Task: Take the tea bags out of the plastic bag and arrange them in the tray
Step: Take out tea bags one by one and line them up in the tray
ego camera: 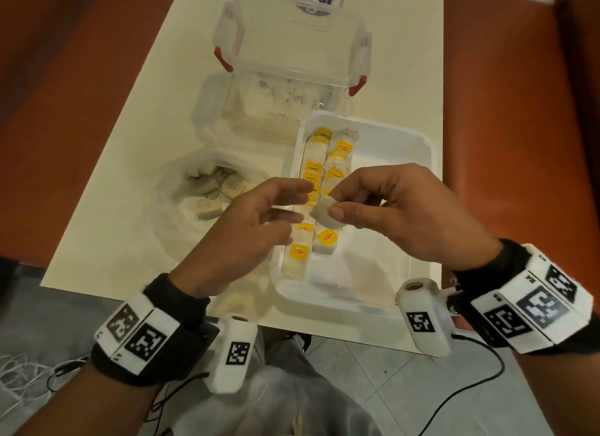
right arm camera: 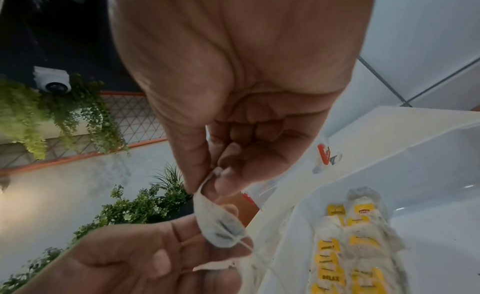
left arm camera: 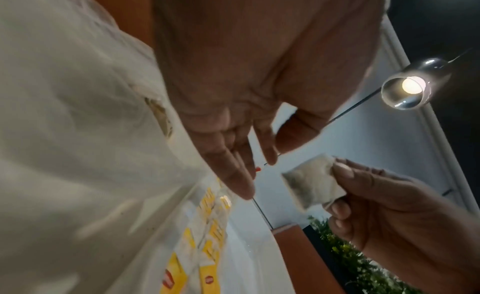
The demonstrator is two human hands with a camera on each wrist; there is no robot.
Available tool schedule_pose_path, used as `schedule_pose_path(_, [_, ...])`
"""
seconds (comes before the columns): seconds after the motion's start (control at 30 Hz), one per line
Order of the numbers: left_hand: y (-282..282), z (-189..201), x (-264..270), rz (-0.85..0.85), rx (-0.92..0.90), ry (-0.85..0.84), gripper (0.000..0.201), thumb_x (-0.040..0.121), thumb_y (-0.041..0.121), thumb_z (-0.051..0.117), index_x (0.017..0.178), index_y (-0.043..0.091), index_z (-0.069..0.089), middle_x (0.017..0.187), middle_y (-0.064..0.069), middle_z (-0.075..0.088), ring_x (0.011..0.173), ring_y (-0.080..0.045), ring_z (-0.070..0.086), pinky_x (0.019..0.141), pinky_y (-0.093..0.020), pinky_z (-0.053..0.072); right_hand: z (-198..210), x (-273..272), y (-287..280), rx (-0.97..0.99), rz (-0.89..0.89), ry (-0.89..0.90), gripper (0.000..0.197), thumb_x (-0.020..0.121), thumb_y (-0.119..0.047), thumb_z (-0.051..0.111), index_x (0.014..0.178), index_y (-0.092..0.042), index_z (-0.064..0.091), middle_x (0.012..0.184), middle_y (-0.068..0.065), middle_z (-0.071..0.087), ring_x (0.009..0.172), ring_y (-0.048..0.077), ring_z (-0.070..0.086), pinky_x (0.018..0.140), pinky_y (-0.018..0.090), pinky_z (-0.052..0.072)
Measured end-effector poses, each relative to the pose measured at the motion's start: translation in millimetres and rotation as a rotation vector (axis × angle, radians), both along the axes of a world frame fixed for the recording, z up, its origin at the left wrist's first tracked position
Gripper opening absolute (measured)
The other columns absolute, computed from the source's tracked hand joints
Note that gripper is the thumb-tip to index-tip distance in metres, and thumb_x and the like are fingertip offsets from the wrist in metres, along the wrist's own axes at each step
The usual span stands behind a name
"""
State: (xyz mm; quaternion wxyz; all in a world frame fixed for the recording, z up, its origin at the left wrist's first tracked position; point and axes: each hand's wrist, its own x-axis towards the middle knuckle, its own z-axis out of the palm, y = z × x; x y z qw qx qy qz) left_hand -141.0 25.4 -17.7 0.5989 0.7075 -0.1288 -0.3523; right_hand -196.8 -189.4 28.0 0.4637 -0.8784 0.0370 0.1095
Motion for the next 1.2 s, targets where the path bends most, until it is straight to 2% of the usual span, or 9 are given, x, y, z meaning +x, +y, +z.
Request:
schedule_pose_path(0.07, [-2.6, 0.4, -3.7, -0.124, -0.049, -0.05, 0.047, 0.087, 0.001, 0.063, 0.126, 0.027, 0.064, 0.125, 0.007, 0.068, 0.12, -0.01, 0.061, 0.097, -0.038, 0.053, -0.2, -0.3, -1.1, -0.005, 0.019, 0.031, 0.01, 0.085, -0.028, 0.077, 0.093, -0.023, 0.077, 0.071, -0.009, 0.071, 0.063, 0.003, 0.06, 0.066, 0.028, 0.051])
schedule_pose_path(0.13, [-8.9, -1.7, -8.2, -0.138, -0.034, -0.067, 0.03, 0.086, 0.015, 0.072, 0.114, 0.022, 0.07, 0.111, 0.004, 0.074, 0.11, -0.012, 0.067, 0.095, -0.042, 0.054, -1.2, -0.3, -1.6, -0.027, 0.037, 0.051, 0.008, 0.085, -0.029, 0.077, 0.092, -0.025, 0.077, 0.068, -0.011, 0.07, 0.061, 0.003, 0.061, 0.062, 0.023, 0.05])
schedule_pose_path(0.23, [-16.3, -4.9, -14.8, -0.094, 0.009, -0.123, 0.012, 0.085, 0.024, 0.076, 0.095, 0.018, 0.073, 0.085, -0.002, 0.075, 0.079, -0.018, 0.07, 0.069, -0.038, 0.055, -4.6, -1.1, -4.2, -0.044, 0.027, 0.066, 0.007, 0.087, -0.03, 0.076, 0.092, -0.026, 0.076, 0.07, -0.008, 0.07, 0.062, 0.005, 0.062, 0.062, 0.024, 0.05])
schedule_pose_path(0.37, [-19.0, -8.2, -20.5, -0.019, 0.072, -0.116, 0.01, 0.085, 0.024, 0.077, 0.091, 0.017, 0.072, 0.076, 0.002, 0.074, 0.067, -0.016, 0.073, 0.049, -0.019, 0.044, -9.9, -2.6, -5.1, -0.062, 0.022, 0.09, 0.005, 0.088, -0.03, 0.074, 0.092, -0.027, 0.073, 0.076, -0.011, 0.072, 0.067, 0.003, 0.065, 0.065, 0.021, 0.05])
schedule_pose_path(0.53, [-12.3, -14.1, -20.2, -0.026, 0.188, -0.075, 0.031, 0.075, 0.026, 0.086, 0.101, 0.028, 0.068, 0.088, 0.003, 0.076, 0.061, -0.019, 0.073, 0.06, -0.025, 0.053, -21.8, -6.1, -0.7, -0.076, 0.106, 0.178, 0.005, 0.091, -0.028, 0.071, 0.094, -0.025, 0.071, 0.077, -0.007, 0.075, 0.072, 0.004, 0.071, 0.074, 0.031, 0.056])
schedule_pose_path(0.7, [10.0, -7.6, -14.1, -0.01, 0.291, -0.128, 0.026, 0.075, 0.027, 0.084, 0.096, 0.033, 0.069, 0.087, 0.016, 0.075, 0.057, -0.012, 0.07, 0.071, -0.04, 0.058, -41.3, -13.4, 11.3, -0.305, 0.354, 0.309, 0.007, 0.091, -0.038, 0.068, 0.097, -0.035, 0.068, 0.074, -0.019, 0.066, 0.076, 0.002, 0.065, 0.079, 0.032, 0.054])
schedule_pose_path(0.83, [25.0, -0.8, -9.0, 0.05, 0.274, -0.143, 0.022, 0.077, 0.027, 0.082, 0.096, 0.03, 0.07, 0.085, 0.012, 0.075, 0.056, -0.012, 0.067, 0.071, -0.043, 0.057, -61.7, -2.5, 15.2, -0.415, 0.327, 0.356, 0.009, 0.09, -0.041, 0.068, 0.098, -0.038, 0.068, 0.09, -0.019, 0.067, 0.086, 0.009, 0.061, 0.075, 0.029, 0.047])
schedule_pose_path(1.03, [35.9, -1.4, -6.3, 0.131, 0.221, -0.115, 0.016, 0.079, 0.025, 0.079, 0.094, 0.028, 0.072, 0.08, 0.004, 0.072, 0.056, -0.011, 0.062, 0.049, -0.013, 0.04, -72.3, 17.7, 9.0, -0.546, 0.198, 0.339, 0.01, 0.09, -0.039, 0.068, 0.099, -0.035, 0.07, 0.095, -0.012, 0.069, 0.087, 0.014, 0.063, 0.068, 0.028, 0.044])
schedule_pose_path(1.2, [36.0, -3.1, -6.2, 0.147, 0.222, -0.123, 0.014, 0.081, 0.026, 0.077, 0.094, 0.027, 0.072, 0.078, 0.006, 0.071, 0.056, -0.009, 0.061, 0.046, -0.01, 0.038, -76.8, 26.2, 7.8, -0.565, 0.179, 0.348, 0.01, 0.087, -0.038, 0.071, 0.096, -0.034, 0.069, 0.093, -0.013, 0.068, 0.085, 0.013, 0.063, 0.063, 0.027, 0.041])
